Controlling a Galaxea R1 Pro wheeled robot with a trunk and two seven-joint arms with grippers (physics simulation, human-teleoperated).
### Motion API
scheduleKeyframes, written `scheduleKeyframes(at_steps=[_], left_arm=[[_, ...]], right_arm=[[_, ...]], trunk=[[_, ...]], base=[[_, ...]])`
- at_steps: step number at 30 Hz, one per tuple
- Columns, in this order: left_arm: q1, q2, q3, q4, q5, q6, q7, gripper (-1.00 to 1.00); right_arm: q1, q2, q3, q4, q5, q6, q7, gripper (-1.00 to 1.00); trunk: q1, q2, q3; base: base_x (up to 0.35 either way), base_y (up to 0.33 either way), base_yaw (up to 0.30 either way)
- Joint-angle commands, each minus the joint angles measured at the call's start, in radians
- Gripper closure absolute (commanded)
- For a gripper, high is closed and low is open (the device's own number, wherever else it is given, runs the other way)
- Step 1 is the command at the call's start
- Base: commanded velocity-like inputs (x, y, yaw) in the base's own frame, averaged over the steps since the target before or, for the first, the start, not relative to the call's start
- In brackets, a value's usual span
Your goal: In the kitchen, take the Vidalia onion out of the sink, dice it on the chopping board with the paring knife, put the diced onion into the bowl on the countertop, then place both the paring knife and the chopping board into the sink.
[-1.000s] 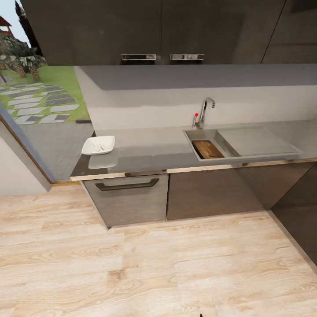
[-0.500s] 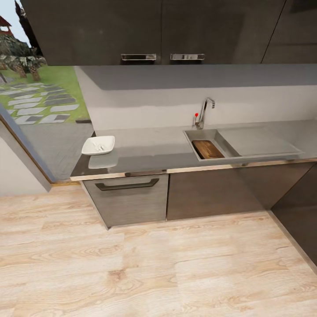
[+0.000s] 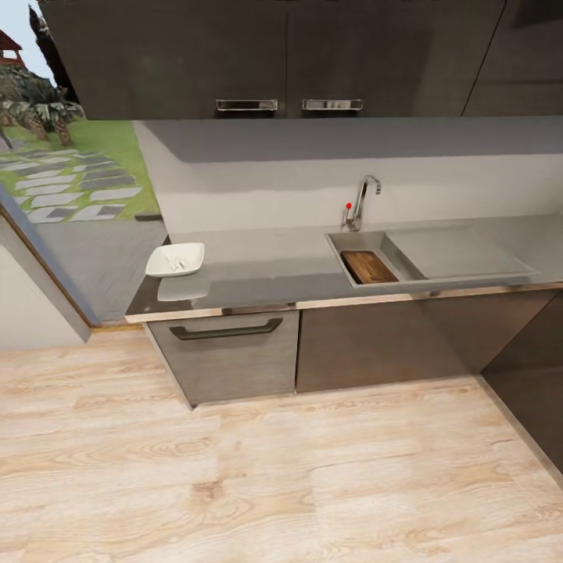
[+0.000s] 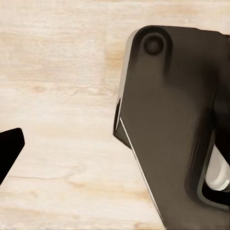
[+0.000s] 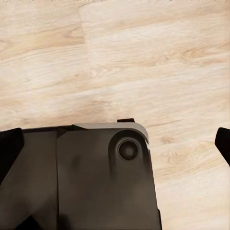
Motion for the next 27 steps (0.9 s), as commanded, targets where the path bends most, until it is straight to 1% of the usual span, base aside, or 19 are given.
scheduleKeyframes(at_steps=[1, 7, 10, 13, 15, 18, 20, 24, 27], left_arm=[[0.001, 0.000, 0.000, 0.017, 0.008, -0.001, 0.002, -1.00], [0.001, 0.000, 0.001, 0.108, 0.008, -0.003, 0.012, -1.00], [0.000, 0.001, 0.001, 0.155, 0.009, -0.004, 0.018, -1.00], [0.001, 0.001, 0.001, 0.189, 0.010, -0.006, 0.019, -1.00], [0.001, 0.001, 0.001, 0.207, 0.011, -0.005, 0.019, -1.00], [0.001, 0.003, 0.000, 0.254, 0.010, -0.005, 0.019, -1.00], [0.001, 0.018, 0.001, 0.304, 0.011, -0.006, 0.019, -1.00], [0.001, 0.029, 0.001, 0.353, 0.011, -0.005, 0.019, -1.00], [0.001, 0.031, 0.001, 0.366, 0.011, -0.006, 0.019, -1.00]], right_arm=[[-0.001, -0.001, 0.009, 0.001, -0.006, -0.002, -0.006, -1.00], [-0.001, -0.012, 0.010, 0.004, -0.006, 0.009, -0.013, -1.00], [-0.001, -0.011, 0.010, 0.006, -0.006, 0.069, -0.028, -1.00], [-0.001, -0.013, 0.009, 0.005, -0.007, 0.166, -0.047, -1.00], [-0.001, -0.013, 0.008, 0.004, -0.012, 0.195, -0.051, -1.00], [-0.001, -0.014, 0.008, 0.004, -0.035, 0.210, -0.053, -1.00], [-0.001, -0.014, 0.008, 0.004, -0.061, 0.215, -0.054, -1.00], [-0.001, -0.014, 0.007, 0.003, -0.074, 0.218, -0.054, -1.00], [-0.001, -0.013, 0.007, 0.002, -0.077, 0.218, -0.054, -1.00]], trunk=[[0.001, -0.002, 0.000], [0.001, -0.002, 0.009], [0.001, -0.002, 0.014], [0.001, -0.002, 0.019], [0.001, -0.002, 0.022], [0.001, -0.002, 0.027], [0.001, -0.002, 0.030], [0.001, -0.002, 0.036], [0.001, -0.002, 0.041]], base=[[0.000, 0.000, 0.000], [0.000, 0.000, 0.000], [0.000, 0.000, 0.000], [0.000, 0.000, 0.000], [0.000, 0.000, 0.000], [0.000, 0.000, 0.000], [0.000, 0.000, 0.000], [0.000, 0.000, 0.000], [0.000, 0.000, 0.000]])
